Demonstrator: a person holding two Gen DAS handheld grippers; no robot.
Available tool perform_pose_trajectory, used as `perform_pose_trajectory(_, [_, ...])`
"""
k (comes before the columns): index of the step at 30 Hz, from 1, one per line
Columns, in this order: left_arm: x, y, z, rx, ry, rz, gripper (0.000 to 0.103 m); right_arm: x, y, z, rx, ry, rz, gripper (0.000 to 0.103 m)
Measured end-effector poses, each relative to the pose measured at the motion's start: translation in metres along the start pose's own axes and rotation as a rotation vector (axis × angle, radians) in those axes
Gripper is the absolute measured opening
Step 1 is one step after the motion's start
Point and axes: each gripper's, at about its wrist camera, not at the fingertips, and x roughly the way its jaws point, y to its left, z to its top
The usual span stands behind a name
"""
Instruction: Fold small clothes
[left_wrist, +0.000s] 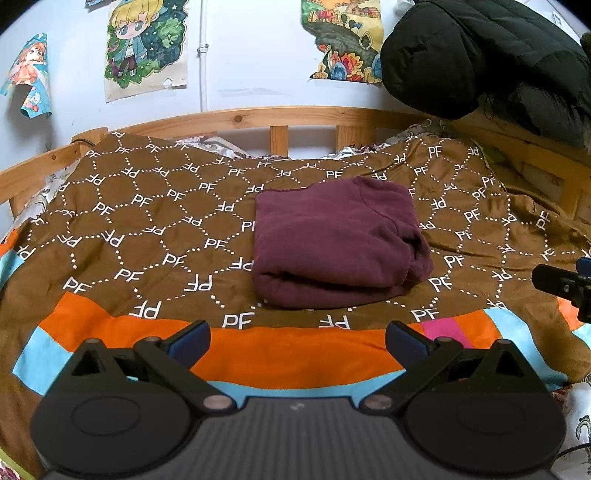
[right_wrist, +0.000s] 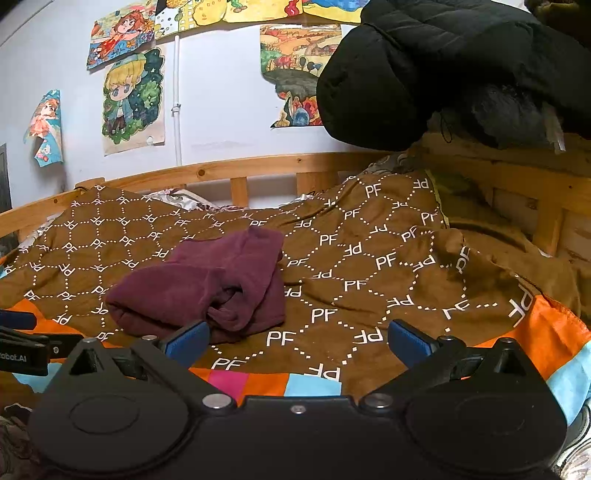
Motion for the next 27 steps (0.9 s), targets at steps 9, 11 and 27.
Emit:
perform_pose_trajectory(9, [0.0025, 0.0005, 0.0015, -0.008, 0.032, 0.036, 0.103, 0.0002, -0.0005, -0.0002, -0.004, 0.001, -0.003, 0.102])
perform_pose_trajectory(11, [0.0041, -0.0001, 0.0021, 0.010, 0.053, 0.047, 0.103, 0.0005, -0.0006, -0.0001, -0.004, 0.001, -0.004, 0.102])
perform_pose_trajectory(27, [0.0009, -0.0037, 0.0017, 0.064, 0.025, 0.052, 0.103, 0.0005, -0.0012, 0.0001, -0.005, 0.002, -0.003, 0.102])
